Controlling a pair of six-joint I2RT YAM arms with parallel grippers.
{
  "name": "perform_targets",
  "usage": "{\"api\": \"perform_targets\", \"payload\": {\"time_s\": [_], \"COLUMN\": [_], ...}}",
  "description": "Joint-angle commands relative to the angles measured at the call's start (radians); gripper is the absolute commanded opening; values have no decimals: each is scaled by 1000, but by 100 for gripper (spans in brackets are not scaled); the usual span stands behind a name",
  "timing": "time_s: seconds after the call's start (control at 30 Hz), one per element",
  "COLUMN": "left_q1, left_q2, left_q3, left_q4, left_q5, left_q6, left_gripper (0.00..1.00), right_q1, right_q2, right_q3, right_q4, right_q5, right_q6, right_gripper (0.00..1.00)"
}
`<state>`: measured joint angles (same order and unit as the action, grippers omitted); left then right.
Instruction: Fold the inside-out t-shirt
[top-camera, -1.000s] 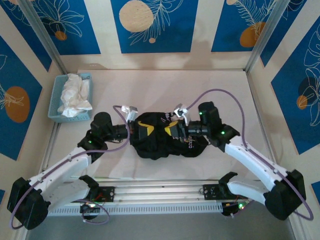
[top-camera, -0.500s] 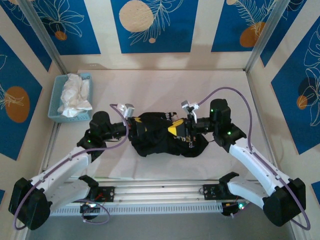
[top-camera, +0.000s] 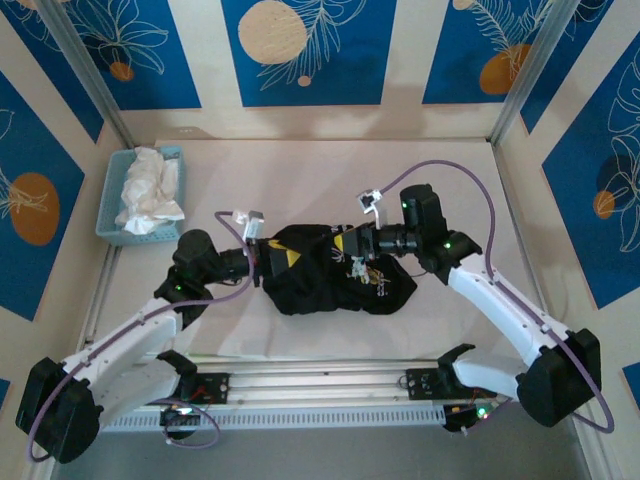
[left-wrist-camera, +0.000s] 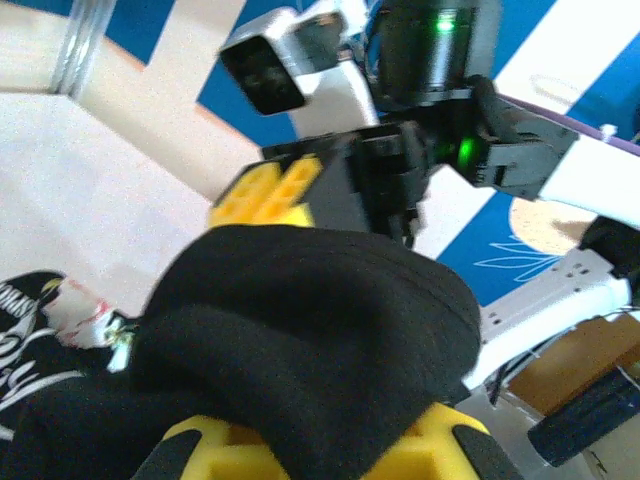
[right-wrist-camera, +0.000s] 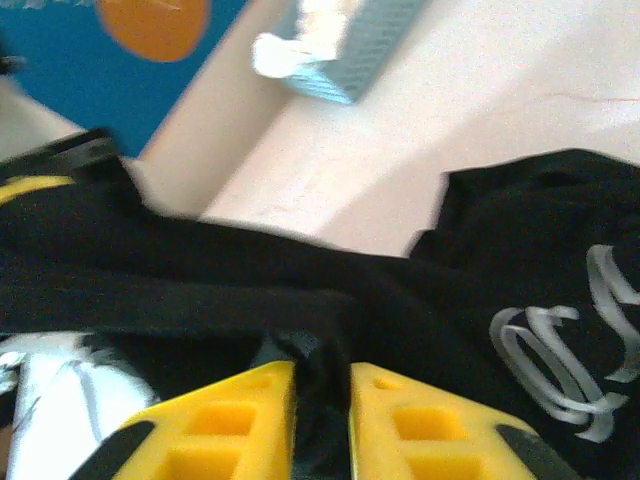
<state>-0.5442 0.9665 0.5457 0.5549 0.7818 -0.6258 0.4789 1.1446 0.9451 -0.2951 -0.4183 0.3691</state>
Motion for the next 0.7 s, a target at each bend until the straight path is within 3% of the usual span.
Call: {"api": "perform_targets", "payload": {"time_s": [0.0, 0.1, 0.23, 0.37, 0.67], "left_q1": [8, 7, 8, 7, 8], "left_q2": [13, 25, 26, 28, 33], "left_q3": [9, 14, 18, 20, 27], "left_q4": [125, 122, 111, 99, 85], "left_q5": [84, 94, 100, 114, 123], "left_q6": [-58, -54, -39, -14, -5], "left_gripper": [0, 0, 0, 0, 0], "right_q1": [28, 72, 116, 157, 228], "right_q2": [-22, -80, -173, -212, -14], "right_q3": [36, 27, -14, -49, 95], "right_q4": [-172, -177, -148, -66, -152], "right_q5": [178, 195, 59, -18, 185], "right_q6": [-76, -193, -326, -358, -452], "right_gripper": [26, 30, 30, 30, 34]}}
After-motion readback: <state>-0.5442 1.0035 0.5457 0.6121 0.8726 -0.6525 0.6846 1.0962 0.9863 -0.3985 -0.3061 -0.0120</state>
